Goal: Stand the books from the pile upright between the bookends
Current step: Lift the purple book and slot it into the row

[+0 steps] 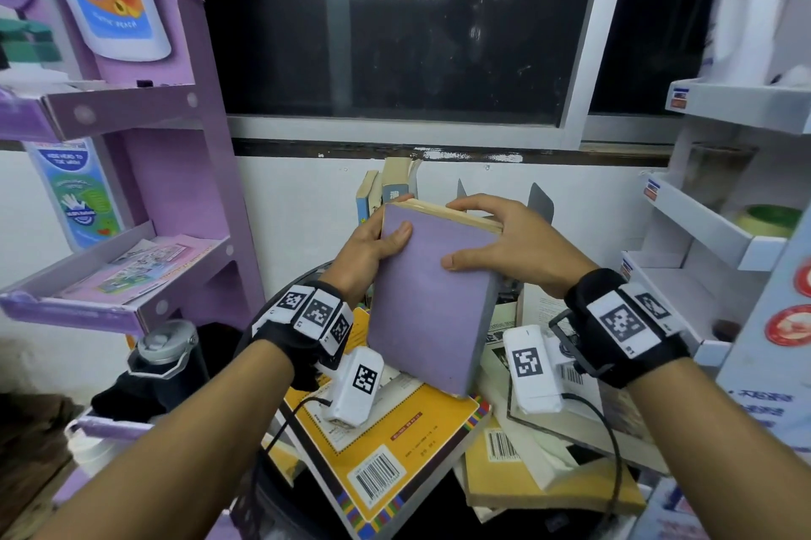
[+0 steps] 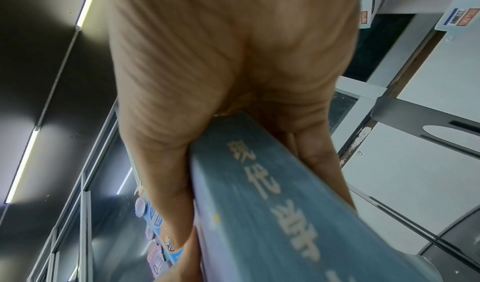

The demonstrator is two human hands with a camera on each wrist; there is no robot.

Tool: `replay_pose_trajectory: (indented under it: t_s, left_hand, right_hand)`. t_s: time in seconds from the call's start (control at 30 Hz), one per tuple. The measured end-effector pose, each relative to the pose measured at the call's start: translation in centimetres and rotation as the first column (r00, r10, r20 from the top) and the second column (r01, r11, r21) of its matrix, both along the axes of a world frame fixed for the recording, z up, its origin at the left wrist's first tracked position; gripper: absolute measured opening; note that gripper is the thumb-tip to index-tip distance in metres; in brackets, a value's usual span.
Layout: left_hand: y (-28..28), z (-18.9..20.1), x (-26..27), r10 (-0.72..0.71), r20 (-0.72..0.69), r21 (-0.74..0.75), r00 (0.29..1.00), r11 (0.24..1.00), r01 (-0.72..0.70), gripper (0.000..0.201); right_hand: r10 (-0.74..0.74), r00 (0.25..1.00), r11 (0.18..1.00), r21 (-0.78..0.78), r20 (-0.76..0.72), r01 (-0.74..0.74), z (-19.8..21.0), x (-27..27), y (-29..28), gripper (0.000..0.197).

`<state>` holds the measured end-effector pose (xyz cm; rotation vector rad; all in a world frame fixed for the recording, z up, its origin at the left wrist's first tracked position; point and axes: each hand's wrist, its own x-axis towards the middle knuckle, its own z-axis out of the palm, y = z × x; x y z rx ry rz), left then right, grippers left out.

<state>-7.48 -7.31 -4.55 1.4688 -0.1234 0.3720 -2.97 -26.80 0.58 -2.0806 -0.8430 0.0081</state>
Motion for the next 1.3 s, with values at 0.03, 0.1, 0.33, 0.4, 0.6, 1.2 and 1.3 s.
replay_pose_trajectory:
  t_s: [0.03,0.1,0.33,0.4,0.6,1.2,1.3]
  left_hand:
    - [0.0,0.0,0.1,0.001,-0.004,0.013,1.0,1.0,-0.001,0.042]
    - [-0.1,0.2,0.1,0.008,-0.009,0.038,1.0,0.999,-0.008,0.042]
    - [0.2,0.4,0.1,0.024,0.0,0.043,1.0,0.999,-0.024,0.04]
    - [0.4,0.8,0.3,0.028,0.009,0.066,1.0,0.997,-0.029,0.038]
    - [1.6,1.9,2.0,0.21,0.102,0.152,0.972,0.963,-0.224,0.044]
    - [4.0,2.6,9.2,0.51,0.092,0.625,0.855,0.639,-0.448,0.054]
    - [4.4,2.1,10.1,0.538,0.148,0.616,0.83,0.606,-0.503,0.046]
  right_hand:
    - [-0.001,1.0,1.0,-0.007,0.007,0.001,0.0,-0.1,0.0,0.064]
    - [-0.012,1.0,1.0,-0.01,0.011,0.012,0.1,-0.3,0.1,0.065]
    - [-0.086,0.995,0.995,0.047,0.056,0.083,0.3,-1.2,0.8,0.067]
    - [-0.103,0.993,0.994,0.051,0.066,0.099,0.5,-1.3,1.0,0.068]
    - [-0.199,0.973,0.979,0.069,0.119,0.192,1.6,-0.9,0.8,0.068]
    - [-0.419,0.884,0.897,-0.056,0.206,0.438,1.8,4.2,3.8,0.044]
    - [-0.421,0.883,0.897,-0.051,0.207,0.44,1.4,5.3,4.8,0.044]
